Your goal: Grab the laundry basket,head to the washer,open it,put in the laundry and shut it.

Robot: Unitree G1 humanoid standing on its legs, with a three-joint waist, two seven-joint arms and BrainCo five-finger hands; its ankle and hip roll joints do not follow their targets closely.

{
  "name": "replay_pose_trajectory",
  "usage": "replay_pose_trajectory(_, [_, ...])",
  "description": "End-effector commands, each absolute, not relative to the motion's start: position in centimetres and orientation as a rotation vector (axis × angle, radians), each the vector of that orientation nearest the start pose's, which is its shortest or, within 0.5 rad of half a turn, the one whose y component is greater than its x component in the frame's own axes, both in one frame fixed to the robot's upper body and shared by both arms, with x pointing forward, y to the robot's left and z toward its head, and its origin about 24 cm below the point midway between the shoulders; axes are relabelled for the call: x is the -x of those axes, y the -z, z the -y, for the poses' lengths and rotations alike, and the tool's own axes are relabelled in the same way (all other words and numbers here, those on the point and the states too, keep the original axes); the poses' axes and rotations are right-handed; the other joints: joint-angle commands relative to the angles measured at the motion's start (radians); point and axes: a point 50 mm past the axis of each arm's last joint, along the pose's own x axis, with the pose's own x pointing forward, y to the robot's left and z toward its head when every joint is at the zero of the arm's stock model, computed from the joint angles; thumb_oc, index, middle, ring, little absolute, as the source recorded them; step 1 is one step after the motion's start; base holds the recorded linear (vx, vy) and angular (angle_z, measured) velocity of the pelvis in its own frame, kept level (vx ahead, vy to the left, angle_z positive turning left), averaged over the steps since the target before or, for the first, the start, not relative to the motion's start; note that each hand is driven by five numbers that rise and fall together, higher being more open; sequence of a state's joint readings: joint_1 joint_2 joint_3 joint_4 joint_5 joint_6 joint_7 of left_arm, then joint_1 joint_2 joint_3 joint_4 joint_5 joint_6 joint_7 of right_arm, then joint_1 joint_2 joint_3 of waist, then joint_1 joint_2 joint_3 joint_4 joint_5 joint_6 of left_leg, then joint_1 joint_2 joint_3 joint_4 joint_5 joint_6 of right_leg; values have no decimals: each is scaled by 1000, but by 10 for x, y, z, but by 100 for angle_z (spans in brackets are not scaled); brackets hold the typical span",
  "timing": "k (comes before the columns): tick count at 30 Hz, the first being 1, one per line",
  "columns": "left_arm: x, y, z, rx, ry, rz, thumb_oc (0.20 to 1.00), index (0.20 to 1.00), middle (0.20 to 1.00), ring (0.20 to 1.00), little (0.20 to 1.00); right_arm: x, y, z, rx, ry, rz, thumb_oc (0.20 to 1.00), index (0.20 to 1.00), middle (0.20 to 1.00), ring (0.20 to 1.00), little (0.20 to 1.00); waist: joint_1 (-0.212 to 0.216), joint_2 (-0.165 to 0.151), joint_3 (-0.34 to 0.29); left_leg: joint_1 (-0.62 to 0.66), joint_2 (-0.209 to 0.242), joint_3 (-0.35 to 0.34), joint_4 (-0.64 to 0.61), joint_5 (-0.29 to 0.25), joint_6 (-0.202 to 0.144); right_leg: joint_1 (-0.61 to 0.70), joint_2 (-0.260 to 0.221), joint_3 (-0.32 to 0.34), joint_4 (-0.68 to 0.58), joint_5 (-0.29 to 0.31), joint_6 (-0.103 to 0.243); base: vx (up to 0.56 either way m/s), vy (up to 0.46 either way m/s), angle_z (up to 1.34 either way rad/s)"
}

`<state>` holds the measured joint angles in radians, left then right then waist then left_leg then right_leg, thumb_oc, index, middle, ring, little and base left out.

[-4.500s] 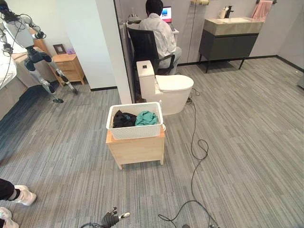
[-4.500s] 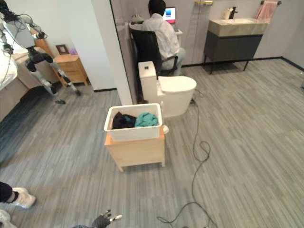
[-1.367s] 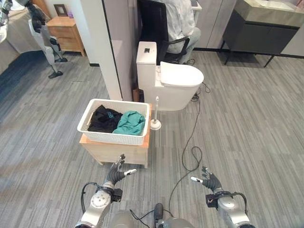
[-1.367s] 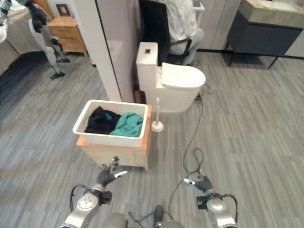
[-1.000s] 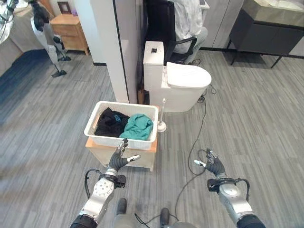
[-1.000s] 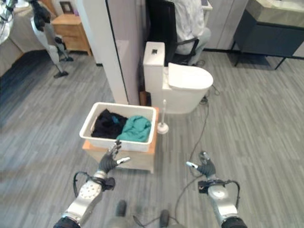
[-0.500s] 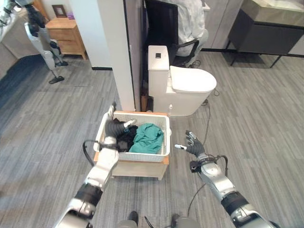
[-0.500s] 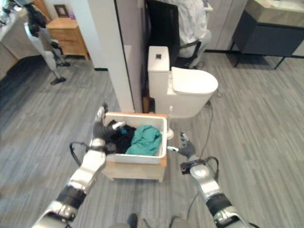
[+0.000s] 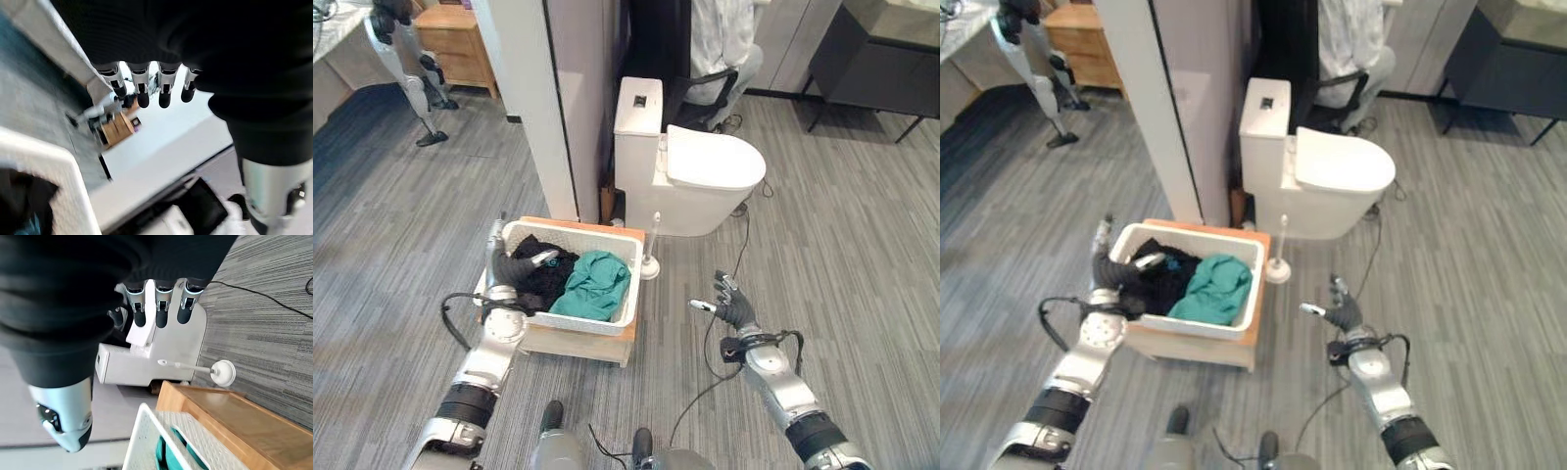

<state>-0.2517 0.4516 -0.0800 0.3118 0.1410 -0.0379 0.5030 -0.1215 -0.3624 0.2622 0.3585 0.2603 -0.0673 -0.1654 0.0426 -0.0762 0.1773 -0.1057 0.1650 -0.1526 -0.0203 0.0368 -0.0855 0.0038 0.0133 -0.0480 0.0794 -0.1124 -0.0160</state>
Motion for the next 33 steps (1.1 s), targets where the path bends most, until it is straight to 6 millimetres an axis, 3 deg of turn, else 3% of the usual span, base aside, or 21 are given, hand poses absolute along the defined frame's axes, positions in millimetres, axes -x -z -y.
replay_pose_trajectory(1, [-304, -102, -254, -709, -498, 225, 1000, 1000, 1000, 1000, 1000, -263, -13, 192, 201, -31, -116, 1000, 1000, 1000, 1000, 1000, 5, 0, -59, 4, -3, 13, -2, 21, -5, 25, -71, 40, -32, 43, 86, 83, 268, -27])
replay_pose_trajectory(3, [-306, -114, -262, -728, -550, 251, 1000, 1000, 1000, 1000, 1000, -267, -18, 195, 288, -32, -106, 1000, 1000, 1000, 1000, 1000, 4, -1, -43, -7, -12, 33, 7, 18, -6, 4, -88, 44, -30, 52, 97, -30, 201, -23])
replay_pose_trajectory(6, [-318, -157, -285, -844, -694, 342, 1000, 1000, 1000, 1000, 1000, -282, -36, 187, 305, -47, -28, 1000, 1000, 1000, 1000, 1000, 3, -23, 4, -44, -17, 50, 21, 2, 6, -60, -98, 72, -23, 72, 111, -125, 110, -18])
replay_pose_trajectory(7, [-319, -159, -285, -845, -696, 347, 1000, 1000, 1000, 1000, 1000, -284, -37, 186, 302, -46, -24, 1000, 1000, 1000, 1000, 1000, 5, -26, 6, -48, -18, 52, 24, 1, 7, -65, -99, 74, -21, 72, 111, -140, 51, -19])
replay_pose_trajectory(8, [-322, -180, -295, -881, -759, 378, 1000, 1000, 1000, 1000, 1000, -287, -42, 182, 293, -61, 0, 1000, 1000, 1000, 1000, 1000, 3, -41, 30, -68, -15, 62, 31, -2, 10, -85, -101, 78, -21, 83, 116, -84, 25, -9])
replay_pose_trajectory(9, [-323, -181, -296, -882, -760, 381, 1000, 1000, 1000, 1000, 1000, -287, -43, 182, 291, -61, 3, 1000, 1000, 1000, 1000, 1000, 4, -43, 31, -70, -16, 63, 33, -2, 11, -87, -101, 79, -21, 83, 117, -110, 34, -3])
replay_pose_trajectory(14, [-328, -225, -321, -934, -885, 387, 1000, 1000, 1000, 1000, 1000, -296, -58, 176, 256, -68, 60, 1000, 1000, 1000, 1000, 1000, 12, -84, 111, -131, -12, 62, 49, 2, 16, -148, -101, 80, -17, 107, 126, -106, 23, -3])
replay_pose_trajectory(24, [-321, -238, -360, -879, -988, 242, 1000, 1000, 1000, 1000, 1000, -295, -66, 171, 209, -79, 82, 1000, 1000, 1000, 1000, 1000, 20, -153, 214, -214, 1, 41, 50, 24, 8, -214, -89, 51, -44, 155, 139, -54, -8, 0])
replay_pose_trajectory(33, [-325, -256, -359, -901, -975, 262, 1000, 1000, 1000, 1000, 1000, -288, -62, 169, 177, -97, 71, 1000, 1000, 1000, 1000, 1000, 14, -191, 238, -244, 16, 40, 14, 47, -7, -234, -80, 34, -89, 186, 146, 3, -14, 7])
